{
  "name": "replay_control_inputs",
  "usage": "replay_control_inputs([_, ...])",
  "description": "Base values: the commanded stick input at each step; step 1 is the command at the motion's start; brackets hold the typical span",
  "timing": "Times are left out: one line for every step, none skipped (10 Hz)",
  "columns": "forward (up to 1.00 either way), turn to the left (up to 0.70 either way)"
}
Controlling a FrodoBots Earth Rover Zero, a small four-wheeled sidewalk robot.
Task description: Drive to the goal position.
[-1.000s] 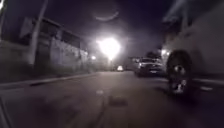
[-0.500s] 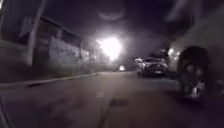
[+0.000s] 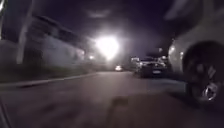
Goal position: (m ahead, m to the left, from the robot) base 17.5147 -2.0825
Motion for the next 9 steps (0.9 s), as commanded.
replay_control_inputs([0.70, -0.35])
replay_control_inputs([0.70, -0.35])
replay_control_inputs([0.70, -0.35])
replay_control_inputs([0.70, -0.24])
replay_control_inputs([0.70, 0.00])
replay_control_inputs([0.70, 0.00])
replay_control_inputs([0.70, 0.00])
replay_control_inputs([0.70, 0.00])
replay_control_inputs([0.70, 0.00])
